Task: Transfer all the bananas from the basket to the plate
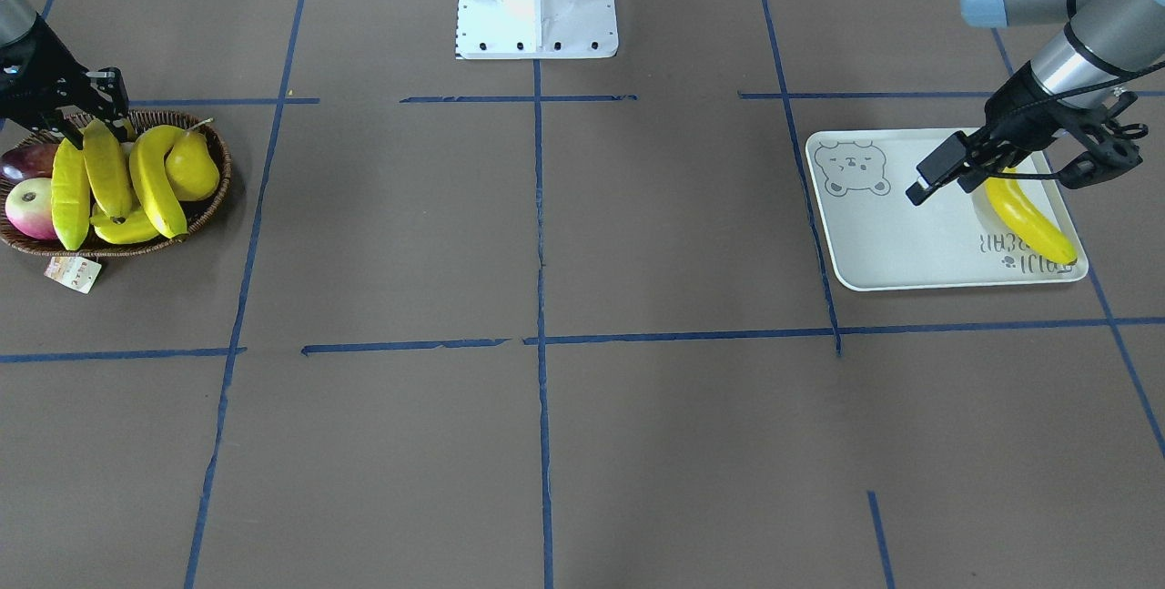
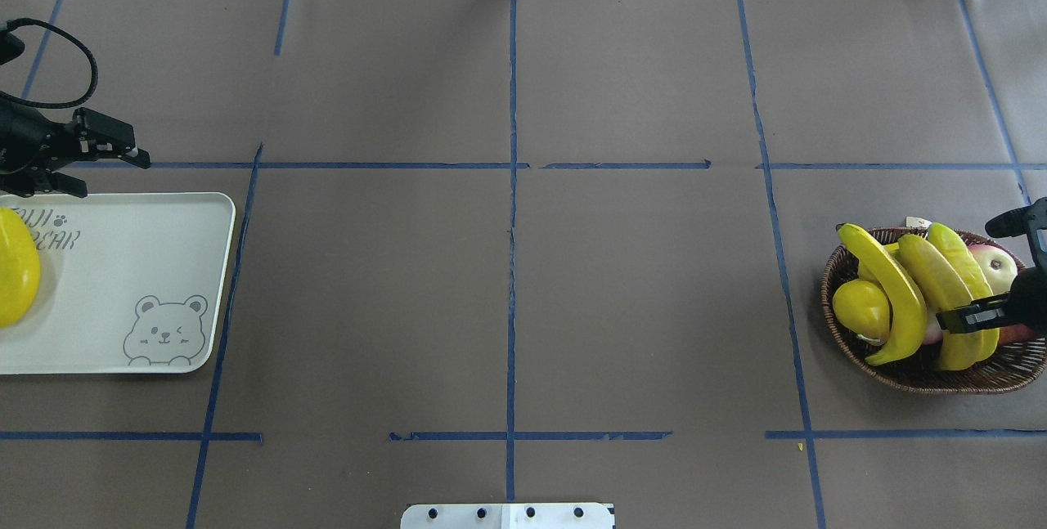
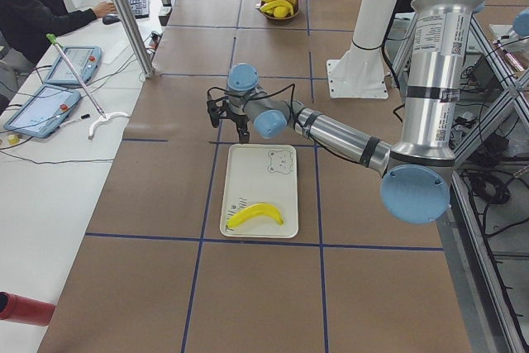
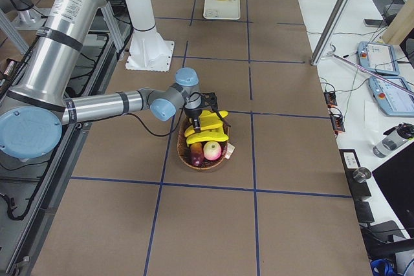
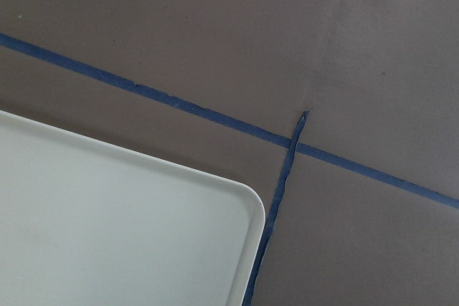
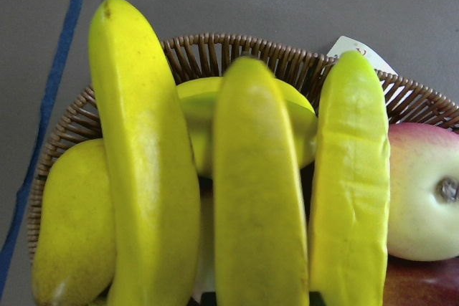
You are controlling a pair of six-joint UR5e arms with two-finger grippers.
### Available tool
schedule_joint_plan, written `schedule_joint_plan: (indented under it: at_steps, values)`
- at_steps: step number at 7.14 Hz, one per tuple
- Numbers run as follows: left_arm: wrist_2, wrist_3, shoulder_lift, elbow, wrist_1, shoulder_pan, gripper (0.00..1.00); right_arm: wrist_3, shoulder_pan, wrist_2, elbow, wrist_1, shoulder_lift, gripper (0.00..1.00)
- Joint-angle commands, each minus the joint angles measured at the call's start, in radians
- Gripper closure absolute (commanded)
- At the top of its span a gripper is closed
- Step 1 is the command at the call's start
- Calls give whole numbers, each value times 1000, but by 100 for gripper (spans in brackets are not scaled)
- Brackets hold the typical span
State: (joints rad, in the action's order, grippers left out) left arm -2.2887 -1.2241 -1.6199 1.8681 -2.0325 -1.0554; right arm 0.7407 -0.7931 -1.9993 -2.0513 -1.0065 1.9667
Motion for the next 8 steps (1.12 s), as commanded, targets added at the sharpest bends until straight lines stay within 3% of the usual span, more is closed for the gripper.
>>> schedule_joint_plan:
  at_steps: [1, 3, 4, 7, 8]
  values:
    - [0, 0, 0, 0, 0, 2, 0, -3, -11, -1, -4, 2, 0, 96]
    - [0, 0, -2, 2, 0, 2, 0, -15, -88, -41, -27, 2, 1, 98]
    - [-2, -5, -2, 2, 0, 2, 0, -24, -165, -117, -47, 2, 0, 99]
    - [-2, -20, -5, 3, 0, 2, 0, -21, -423, -526, -58, -1, -75, 100]
    - [-2, -21, -6, 3, -2, 9, 0, 0, -428, -577, -52, -7, -142, 100]
